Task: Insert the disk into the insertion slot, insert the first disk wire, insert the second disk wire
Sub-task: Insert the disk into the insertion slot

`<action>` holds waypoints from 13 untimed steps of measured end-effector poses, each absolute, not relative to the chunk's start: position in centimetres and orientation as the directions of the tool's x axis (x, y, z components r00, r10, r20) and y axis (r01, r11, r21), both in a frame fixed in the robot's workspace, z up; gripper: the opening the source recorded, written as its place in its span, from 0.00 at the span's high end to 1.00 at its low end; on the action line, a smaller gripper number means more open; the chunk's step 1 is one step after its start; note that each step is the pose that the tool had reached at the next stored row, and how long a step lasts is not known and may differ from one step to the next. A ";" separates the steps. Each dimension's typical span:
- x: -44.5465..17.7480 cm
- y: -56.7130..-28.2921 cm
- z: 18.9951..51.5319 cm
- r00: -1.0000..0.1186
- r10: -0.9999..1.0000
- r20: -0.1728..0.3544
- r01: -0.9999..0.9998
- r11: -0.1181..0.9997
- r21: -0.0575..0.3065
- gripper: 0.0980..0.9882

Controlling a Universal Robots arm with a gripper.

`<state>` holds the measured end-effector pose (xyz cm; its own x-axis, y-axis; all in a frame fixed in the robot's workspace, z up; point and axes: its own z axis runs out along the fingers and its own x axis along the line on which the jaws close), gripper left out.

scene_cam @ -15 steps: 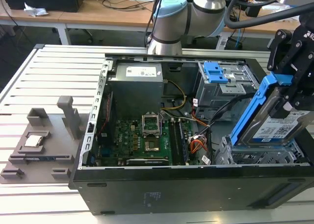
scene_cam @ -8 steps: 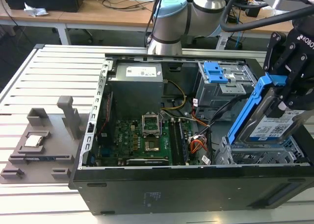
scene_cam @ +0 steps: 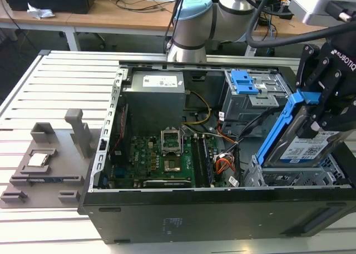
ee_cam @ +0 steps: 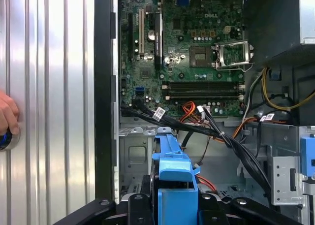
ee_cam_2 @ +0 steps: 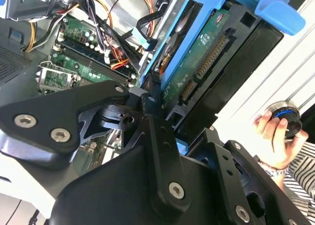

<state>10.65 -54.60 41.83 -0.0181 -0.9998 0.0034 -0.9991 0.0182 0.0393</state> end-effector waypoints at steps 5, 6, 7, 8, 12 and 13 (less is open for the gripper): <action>10.7 -54.6 41.0 -0.018 -1.000 0.003 -0.999 0.018 0.039 0.70; 10.7 -54.6 40.8 -0.018 -1.000 0.003 -0.999 0.018 0.039 0.70; 10.7 -54.6 40.7 -0.018 -1.000 0.003 -0.999 0.018 0.039 0.70; 10.7 -54.6 40.5 -0.018 -1.000 0.003 -0.999 0.018 0.039 0.70; 10.7 -54.6 39.9 -0.018 -1.000 0.003 -0.999 0.018 0.039 0.70; 10.7 -54.6 39.7 -0.018 -1.000 0.003 -0.999 0.018 0.039 0.70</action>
<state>10.65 -54.60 39.74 -0.0181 -0.9998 0.0032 -0.9991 0.0182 0.0393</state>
